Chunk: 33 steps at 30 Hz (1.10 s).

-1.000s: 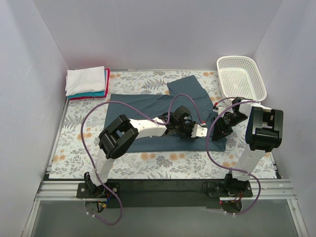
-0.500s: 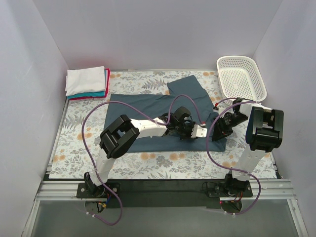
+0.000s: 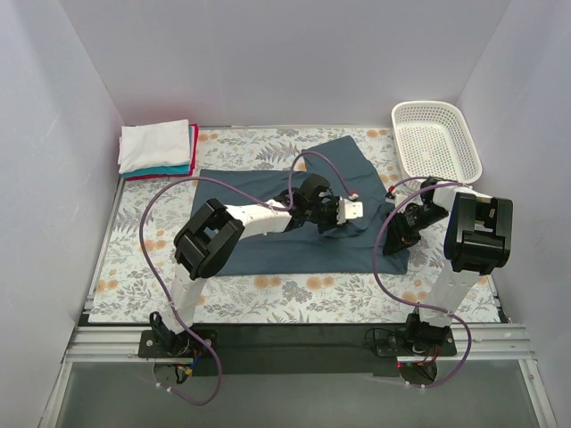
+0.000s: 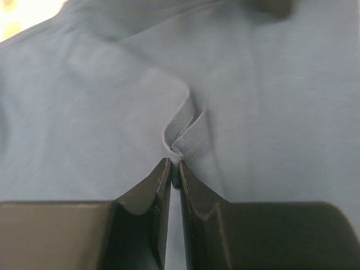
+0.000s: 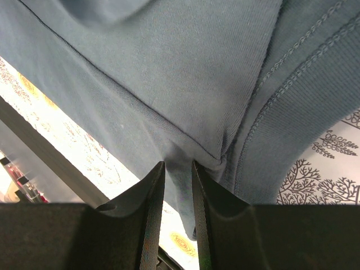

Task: Fold and stack the t-shirts
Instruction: Fold the tshirt

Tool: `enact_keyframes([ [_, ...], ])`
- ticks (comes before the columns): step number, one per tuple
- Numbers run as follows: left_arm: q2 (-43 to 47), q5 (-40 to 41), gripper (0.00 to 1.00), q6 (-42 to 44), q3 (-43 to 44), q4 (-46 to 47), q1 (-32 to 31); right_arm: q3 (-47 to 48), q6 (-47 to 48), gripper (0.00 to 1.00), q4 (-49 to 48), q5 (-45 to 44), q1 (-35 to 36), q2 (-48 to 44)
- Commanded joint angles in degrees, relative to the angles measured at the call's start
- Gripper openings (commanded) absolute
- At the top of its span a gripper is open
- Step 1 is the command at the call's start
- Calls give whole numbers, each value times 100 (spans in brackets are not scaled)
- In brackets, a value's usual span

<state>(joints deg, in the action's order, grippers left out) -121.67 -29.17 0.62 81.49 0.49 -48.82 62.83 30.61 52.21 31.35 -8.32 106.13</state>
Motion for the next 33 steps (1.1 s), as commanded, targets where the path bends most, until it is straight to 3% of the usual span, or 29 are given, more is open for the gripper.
enact_keyframes([
  [1,64,-19,11,-492,130,434,284,-139,182,33,-123,-244,-30,40],
  [13,-103,210,10,-932,157,1040,856,-148,173,32,-114,-279,-30,57],
  [16,-68,254,11,-932,77,1014,891,-139,156,32,-105,-279,-30,40],
  [18,-33,297,17,-906,-10,901,909,-148,165,32,-105,-288,-30,13],
  [24,230,491,17,-932,-362,680,1093,-139,173,33,-88,-376,-30,-39],
  [28,328,307,35,-1291,-389,628,1199,-157,156,33,-105,-341,-30,-13],
  [33,118,96,41,-2003,224,233,1208,-139,129,33,-97,-340,-30,-13],
])
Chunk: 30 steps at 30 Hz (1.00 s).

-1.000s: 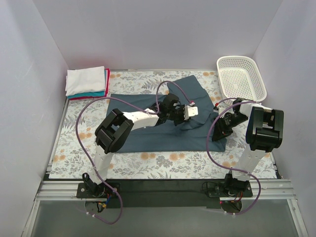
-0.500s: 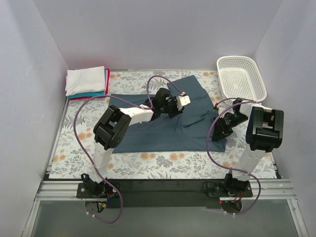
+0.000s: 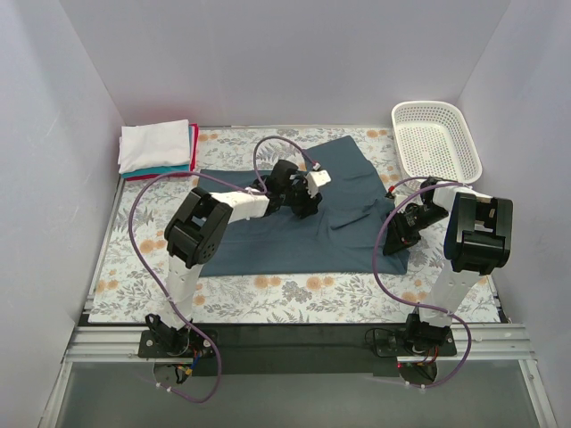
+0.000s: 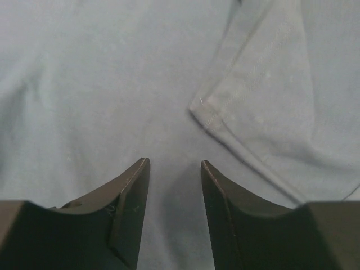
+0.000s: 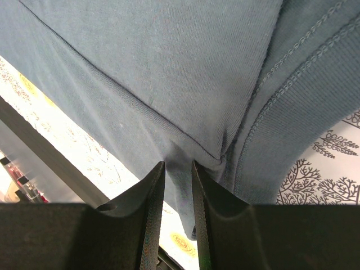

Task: Fold and stack the t-shirts
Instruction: Fold the tshirt

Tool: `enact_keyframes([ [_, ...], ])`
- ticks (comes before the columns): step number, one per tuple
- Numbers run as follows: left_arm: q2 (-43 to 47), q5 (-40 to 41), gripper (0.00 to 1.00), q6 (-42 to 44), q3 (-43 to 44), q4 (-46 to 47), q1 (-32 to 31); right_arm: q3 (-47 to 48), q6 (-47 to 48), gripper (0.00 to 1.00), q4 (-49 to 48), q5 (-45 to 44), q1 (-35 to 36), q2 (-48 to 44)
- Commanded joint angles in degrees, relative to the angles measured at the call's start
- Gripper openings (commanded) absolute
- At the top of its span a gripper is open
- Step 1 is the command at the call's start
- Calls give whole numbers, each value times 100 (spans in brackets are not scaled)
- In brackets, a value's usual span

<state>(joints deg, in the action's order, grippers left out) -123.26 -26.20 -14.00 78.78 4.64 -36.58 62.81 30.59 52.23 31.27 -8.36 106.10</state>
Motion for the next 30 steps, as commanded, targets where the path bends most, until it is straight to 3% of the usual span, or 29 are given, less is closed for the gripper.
enact_keyframes([
  [1,233,-219,42,-673,593,-253,-16,-111,132,33,-99,-349,-25,-20],
  [9,-330,-825,48,-1816,1631,-1194,-16,-67,123,32,-90,-314,-25,42],
  [14,-742,-861,48,-1905,2123,-1519,-16,-23,105,33,-90,-288,-25,68],
  [30,-963,-1080,40,-1914,2255,-1625,-16,-32,140,32,-81,-332,-25,103],
])
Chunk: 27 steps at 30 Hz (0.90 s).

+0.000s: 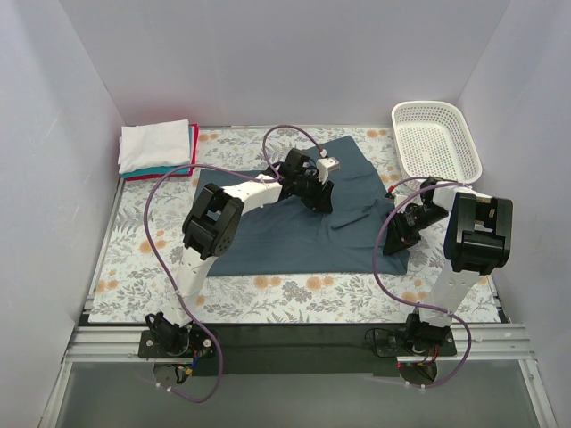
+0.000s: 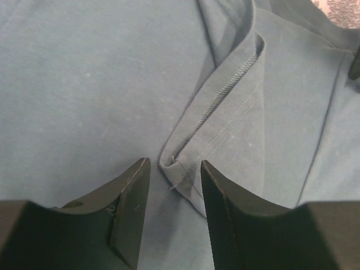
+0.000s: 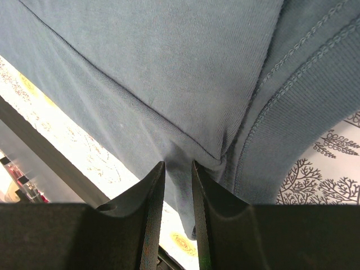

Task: Fold and stack the t-shirts
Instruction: Fold the tshirt

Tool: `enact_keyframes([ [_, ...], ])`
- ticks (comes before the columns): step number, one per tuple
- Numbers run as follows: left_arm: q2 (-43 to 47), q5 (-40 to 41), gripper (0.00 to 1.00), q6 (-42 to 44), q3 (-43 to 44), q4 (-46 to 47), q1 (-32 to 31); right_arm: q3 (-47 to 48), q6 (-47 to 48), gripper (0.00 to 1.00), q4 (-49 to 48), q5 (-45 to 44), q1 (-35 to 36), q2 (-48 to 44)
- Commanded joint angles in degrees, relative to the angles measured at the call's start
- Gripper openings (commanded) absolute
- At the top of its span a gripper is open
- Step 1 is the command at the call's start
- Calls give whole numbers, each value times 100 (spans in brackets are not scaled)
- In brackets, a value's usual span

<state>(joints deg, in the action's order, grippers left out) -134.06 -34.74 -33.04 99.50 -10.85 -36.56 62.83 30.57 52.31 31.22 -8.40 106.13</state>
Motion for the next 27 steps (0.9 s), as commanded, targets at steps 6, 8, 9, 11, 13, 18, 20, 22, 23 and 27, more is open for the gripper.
enact_keyframes([
  [6,257,-375,33,-54,157,-22,-18,-43,143,32,-99,-319,-21,119],
  [8,249,-375,28,-54,148,-5,-18,-51,143,32,-107,-319,-21,119],
  [9,240,-384,25,-62,166,4,-18,-60,143,32,-99,-319,-21,119],
  [11,223,-376,17,-54,166,-5,-27,-69,151,32,-99,-336,-21,110],
  [13,222,-314,11,-54,166,4,-18,-86,143,32,-99,-345,-12,92],
  [18,415,107,0,42,-79,57,-10,-95,160,32,-99,-415,-21,75],
  [20,599,283,0,122,-264,144,8,-104,151,32,-99,-459,-21,75],
  [22,749,354,0,157,-510,215,17,-122,160,32,-99,-529,-21,66],
  [23,802,458,0,157,-581,259,17,-130,160,32,-99,-538,-21,66],
  [27,943,538,0,183,-862,329,52,-130,151,32,-99,-547,-21,49],
])
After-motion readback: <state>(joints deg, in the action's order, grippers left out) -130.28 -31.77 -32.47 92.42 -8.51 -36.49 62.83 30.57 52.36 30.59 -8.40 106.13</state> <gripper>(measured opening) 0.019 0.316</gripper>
